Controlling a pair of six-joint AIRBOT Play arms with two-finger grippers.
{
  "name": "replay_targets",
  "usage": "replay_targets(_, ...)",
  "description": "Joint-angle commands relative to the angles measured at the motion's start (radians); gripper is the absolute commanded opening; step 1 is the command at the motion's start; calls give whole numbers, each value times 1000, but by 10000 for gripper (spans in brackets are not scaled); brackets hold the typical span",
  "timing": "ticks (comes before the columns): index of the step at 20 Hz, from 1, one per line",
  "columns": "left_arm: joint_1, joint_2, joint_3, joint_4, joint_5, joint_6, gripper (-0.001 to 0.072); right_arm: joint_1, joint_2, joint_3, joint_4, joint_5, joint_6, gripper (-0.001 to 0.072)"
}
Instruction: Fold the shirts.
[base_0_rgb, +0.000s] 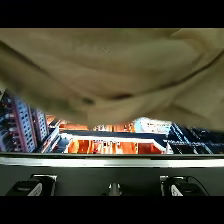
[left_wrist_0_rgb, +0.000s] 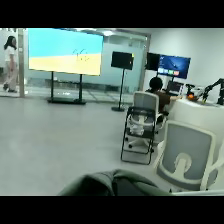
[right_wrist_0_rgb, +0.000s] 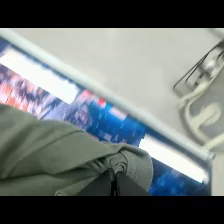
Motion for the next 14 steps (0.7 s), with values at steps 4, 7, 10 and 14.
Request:
replay_targets(4,0,-158,-241,51,-121,28,25,0,-108,-332,-32,322,102,14)
replay_targets(7,-5,-311,-425,48,-58,35,25,0,-119,-787,-38,43,105,15)
replay_targets(10,-15,-538,-493,33,47,35,25,0,-217,-1025,-26,-395,168,15)
replay_targets(14,-16,-813,-423,-81,29,34,26,0,-398,-1028,21,-638,274,16)
